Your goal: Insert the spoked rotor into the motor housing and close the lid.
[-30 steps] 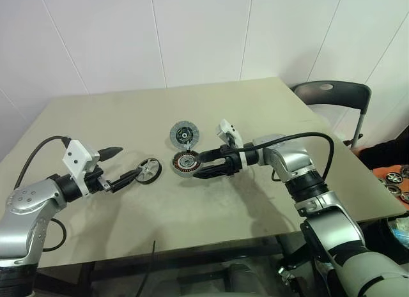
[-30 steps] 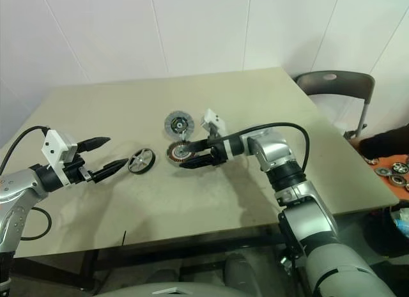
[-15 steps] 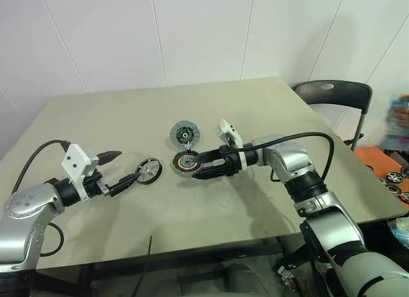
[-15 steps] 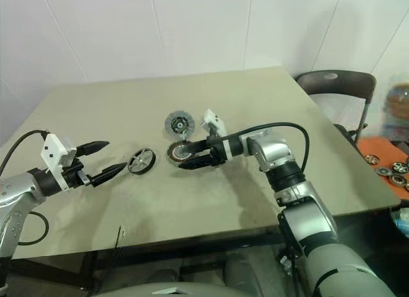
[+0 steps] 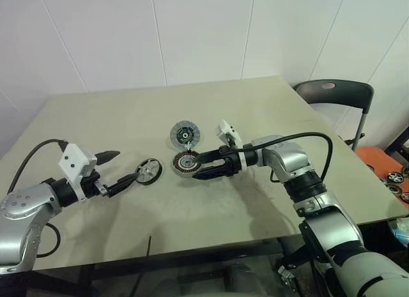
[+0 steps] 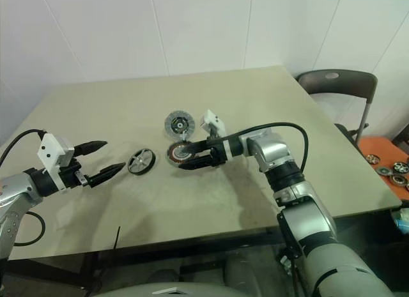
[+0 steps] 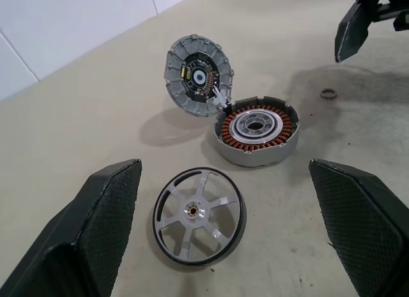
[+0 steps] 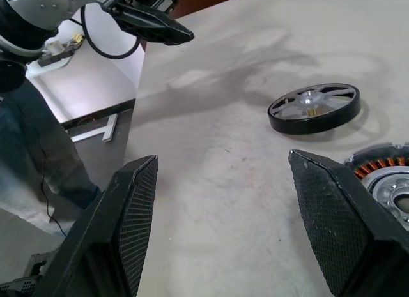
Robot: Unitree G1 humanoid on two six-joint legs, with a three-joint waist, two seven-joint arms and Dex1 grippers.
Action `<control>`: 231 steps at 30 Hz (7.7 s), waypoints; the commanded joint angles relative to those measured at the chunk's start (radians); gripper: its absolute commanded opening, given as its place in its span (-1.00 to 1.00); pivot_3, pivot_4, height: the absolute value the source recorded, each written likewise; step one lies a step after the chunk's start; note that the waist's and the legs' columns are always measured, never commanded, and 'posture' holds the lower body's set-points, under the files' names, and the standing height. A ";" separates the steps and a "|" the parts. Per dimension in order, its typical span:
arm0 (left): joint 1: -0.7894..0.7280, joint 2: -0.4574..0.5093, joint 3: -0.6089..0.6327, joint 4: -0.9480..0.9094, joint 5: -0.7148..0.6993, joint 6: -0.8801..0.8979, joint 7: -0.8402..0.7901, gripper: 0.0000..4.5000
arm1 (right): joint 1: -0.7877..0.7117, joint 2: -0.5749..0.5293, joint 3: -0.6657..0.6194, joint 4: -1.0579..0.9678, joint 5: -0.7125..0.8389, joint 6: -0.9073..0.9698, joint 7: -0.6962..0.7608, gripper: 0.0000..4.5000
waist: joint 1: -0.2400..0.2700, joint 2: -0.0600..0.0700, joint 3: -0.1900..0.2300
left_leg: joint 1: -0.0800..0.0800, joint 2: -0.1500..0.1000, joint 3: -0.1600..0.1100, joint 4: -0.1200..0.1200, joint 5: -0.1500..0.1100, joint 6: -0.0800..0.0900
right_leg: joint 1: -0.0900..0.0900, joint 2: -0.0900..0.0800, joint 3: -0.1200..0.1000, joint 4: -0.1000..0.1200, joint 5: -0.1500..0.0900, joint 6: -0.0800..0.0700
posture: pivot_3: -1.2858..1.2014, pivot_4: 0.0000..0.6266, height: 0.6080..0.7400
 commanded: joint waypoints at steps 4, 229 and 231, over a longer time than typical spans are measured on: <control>-0.022 0.008 0.009 -0.020 -0.009 -0.002 0.001 0.98 | -0.029 0.005 -0.009 -0.017 0.003 -0.011 0.000 0.53 | 0.000 0.000 0.000 | 0.000 0.000 0.000 0.000 0.000 0.000 | 0.000 0.000 0.000 0.000 0.000 0.000 | 0.03 -1.00 1.00; -0.106 -0.014 -0.037 0.056 0.020 -0.023 -0.028 0.98 | -0.030 -0.007 -0.019 -0.014 -0.016 -0.002 -0.019 0.53 | 0.001 0.000 0.000 | 0.000 0.000 0.000 0.000 0.000 0.000 | 0.000 0.000 0.000 0.000 0.001 0.001 | 0.03 -1.00 1.00; -0.107 -0.012 -0.036 0.057 0.019 -0.023 -0.030 0.98 | -0.030 -0.006 -0.019 -0.014 -0.016 -0.002 -0.021 0.53 | 0.001 0.000 0.000 | 0.000 0.000 0.000 0.000 0.000 0.000 | 0.000 0.000 0.000 0.000 0.001 0.001 | 0.03 -1.00 1.00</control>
